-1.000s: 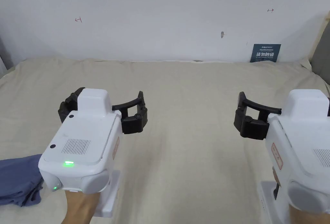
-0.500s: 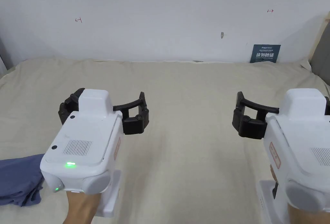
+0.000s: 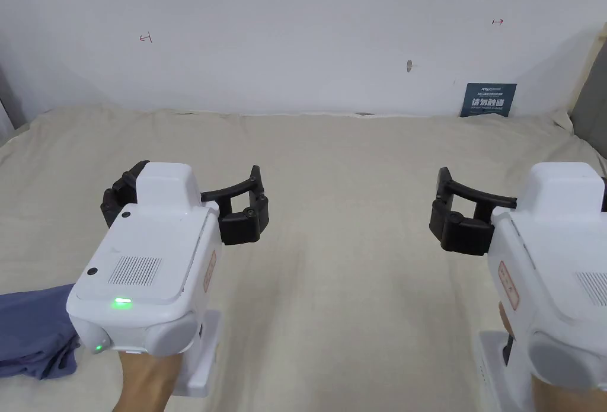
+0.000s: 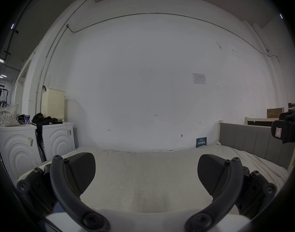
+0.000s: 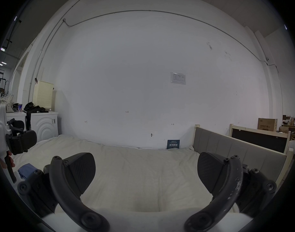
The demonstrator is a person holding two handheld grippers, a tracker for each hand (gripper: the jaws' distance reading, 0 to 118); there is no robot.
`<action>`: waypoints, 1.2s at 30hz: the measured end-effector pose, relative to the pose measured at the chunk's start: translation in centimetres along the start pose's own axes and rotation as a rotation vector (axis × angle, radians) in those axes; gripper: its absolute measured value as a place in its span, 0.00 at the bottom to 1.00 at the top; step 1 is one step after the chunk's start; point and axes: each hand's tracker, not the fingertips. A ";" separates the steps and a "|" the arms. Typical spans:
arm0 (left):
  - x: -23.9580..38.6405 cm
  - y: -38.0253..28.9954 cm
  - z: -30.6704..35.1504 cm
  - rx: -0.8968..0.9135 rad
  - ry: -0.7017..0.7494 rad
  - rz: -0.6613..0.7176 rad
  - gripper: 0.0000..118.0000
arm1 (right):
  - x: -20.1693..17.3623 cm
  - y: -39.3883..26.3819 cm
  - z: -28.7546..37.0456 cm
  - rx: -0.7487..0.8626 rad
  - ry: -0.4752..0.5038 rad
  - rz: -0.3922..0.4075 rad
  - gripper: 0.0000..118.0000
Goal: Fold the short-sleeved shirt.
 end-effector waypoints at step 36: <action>-0.4 -0.1 0.1 -0.001 0.013 0.014 1.00 | -0.1 0.2 0.5 0.017 -0.018 0.006 1.00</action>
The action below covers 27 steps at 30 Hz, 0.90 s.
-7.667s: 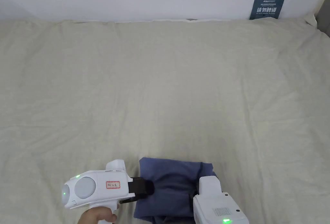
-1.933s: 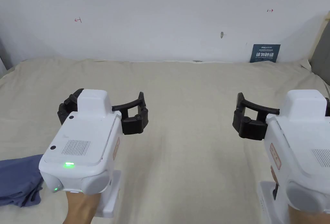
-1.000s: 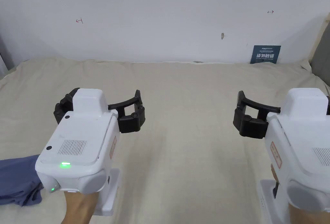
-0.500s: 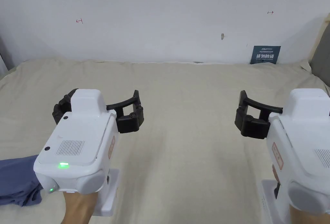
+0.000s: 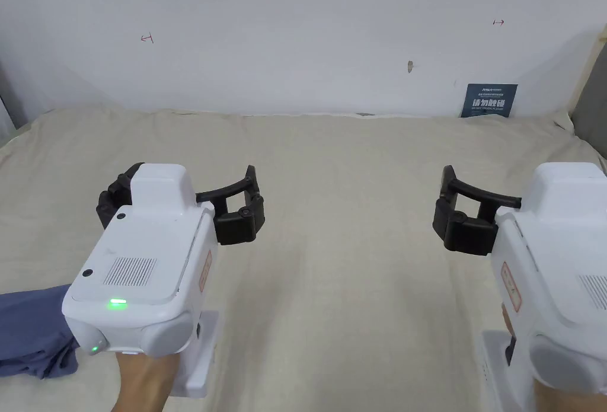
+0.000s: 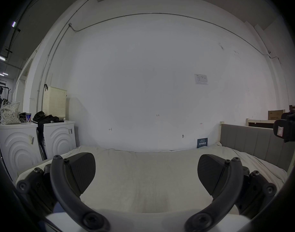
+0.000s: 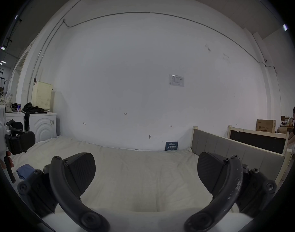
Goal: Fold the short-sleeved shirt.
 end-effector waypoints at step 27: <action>-0.7 0.4 0.3 0.006 -0.007 0.027 1.00 | -0.3 1.5 -3.3 -0.622 -0.013 -0.164 1.00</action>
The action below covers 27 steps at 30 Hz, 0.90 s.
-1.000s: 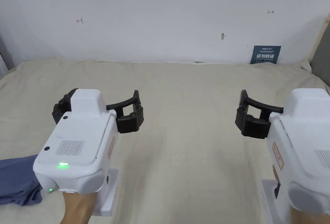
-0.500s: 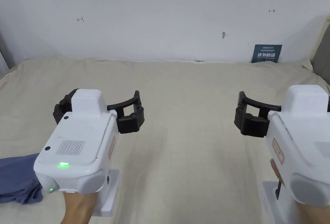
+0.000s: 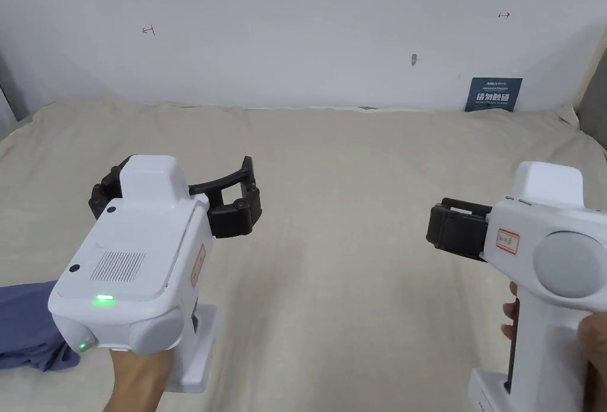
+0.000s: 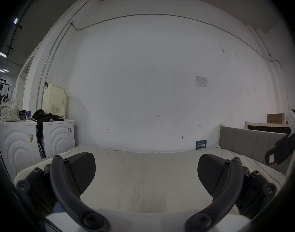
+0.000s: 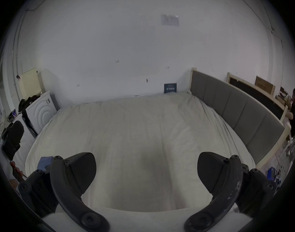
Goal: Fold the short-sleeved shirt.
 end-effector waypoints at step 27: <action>0.1 -0.6 -0.1 -0.002 -0.004 -0.034 1.00 | -0.3 -1.4 0.5 0.344 -0.063 0.092 1.00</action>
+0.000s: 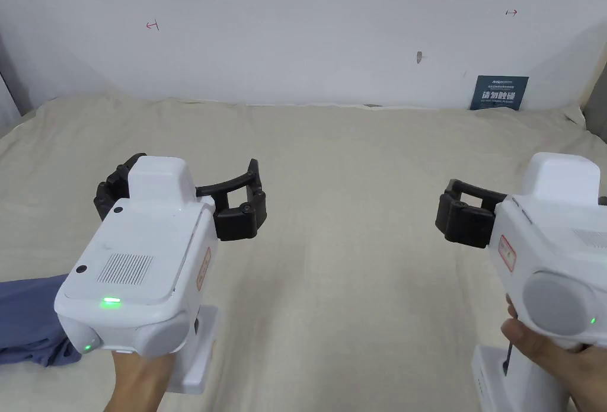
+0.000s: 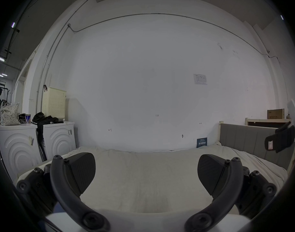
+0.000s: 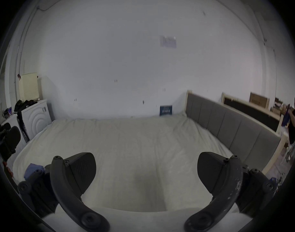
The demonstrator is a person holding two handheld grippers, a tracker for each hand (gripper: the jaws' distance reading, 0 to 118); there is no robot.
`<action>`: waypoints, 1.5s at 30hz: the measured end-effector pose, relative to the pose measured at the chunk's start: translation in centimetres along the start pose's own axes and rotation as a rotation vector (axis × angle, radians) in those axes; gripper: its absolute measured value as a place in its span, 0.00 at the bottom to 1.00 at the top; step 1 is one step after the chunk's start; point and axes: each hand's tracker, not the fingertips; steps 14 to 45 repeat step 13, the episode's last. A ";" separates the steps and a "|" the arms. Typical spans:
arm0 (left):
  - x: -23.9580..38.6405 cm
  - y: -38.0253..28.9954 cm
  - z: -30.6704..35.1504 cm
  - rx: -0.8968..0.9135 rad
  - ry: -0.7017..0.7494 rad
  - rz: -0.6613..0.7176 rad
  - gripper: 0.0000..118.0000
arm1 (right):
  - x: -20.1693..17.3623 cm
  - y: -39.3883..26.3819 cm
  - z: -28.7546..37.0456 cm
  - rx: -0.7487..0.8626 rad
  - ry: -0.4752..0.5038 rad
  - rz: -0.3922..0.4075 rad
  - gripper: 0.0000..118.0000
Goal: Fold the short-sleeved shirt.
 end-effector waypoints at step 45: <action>0.1 0.1 0.2 0.016 -0.003 -0.003 1.00 | 0.0 -1.2 1.5 0.267 0.034 0.032 1.00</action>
